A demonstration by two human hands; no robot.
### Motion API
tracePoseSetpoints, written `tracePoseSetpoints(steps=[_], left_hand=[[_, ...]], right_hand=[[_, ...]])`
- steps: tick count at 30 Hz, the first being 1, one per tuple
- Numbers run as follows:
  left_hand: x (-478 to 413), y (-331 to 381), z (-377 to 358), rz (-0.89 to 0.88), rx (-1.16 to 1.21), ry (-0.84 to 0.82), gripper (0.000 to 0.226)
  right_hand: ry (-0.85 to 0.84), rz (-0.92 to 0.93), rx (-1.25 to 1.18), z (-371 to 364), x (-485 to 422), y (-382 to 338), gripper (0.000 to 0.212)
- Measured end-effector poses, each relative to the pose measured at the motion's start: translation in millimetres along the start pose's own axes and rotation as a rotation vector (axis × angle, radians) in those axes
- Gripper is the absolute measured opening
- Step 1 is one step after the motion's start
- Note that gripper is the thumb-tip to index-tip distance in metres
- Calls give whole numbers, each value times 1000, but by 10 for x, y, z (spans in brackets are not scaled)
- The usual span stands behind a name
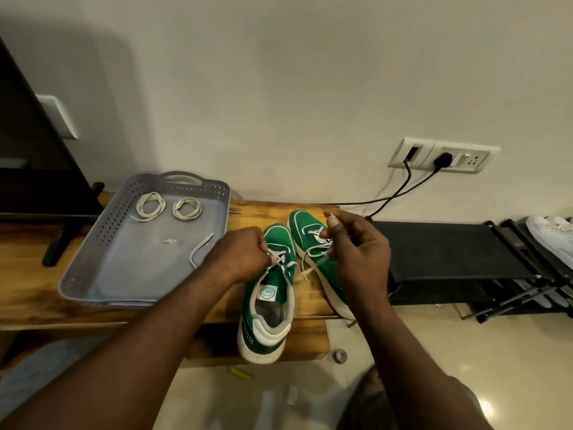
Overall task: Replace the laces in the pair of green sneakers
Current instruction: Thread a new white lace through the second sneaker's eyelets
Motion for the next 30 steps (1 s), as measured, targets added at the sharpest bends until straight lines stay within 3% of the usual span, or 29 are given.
tracePoseSetpoints(steps=[4,7,13,19,23,30], left_hand=[[59,-108,-164,49,-48,-82,32],[2,-221,-206,81,-43,-76,24],[-106,-457,-266,143,207,-80,5],[-118,-649,-353,207,468,-152,7],[-92,-641,-345,235,518,-163,5],[-86,-645,-371,266,538,-206,6]], right_hand=[[-68,-40,70,-248,71,398,11],[-177,-92,114,-472,107,629,12],[-364,-139,361,-819,75,872,20],[-505,-157,615,-998,63,928,8],[-489,-180,580,-978,34,950,18],[-479,-235,452,-1024,67,1047,18]])
Point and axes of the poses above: each hand's wrist, its own x-axis away from the middle knuckle, its own z-axis out of the back of the hand, y = z × x, the point moved 9 cm from there along -x, towards the middle knuckle, and after that the axes turned 10 degrees about -y, right-handed, at the moved point
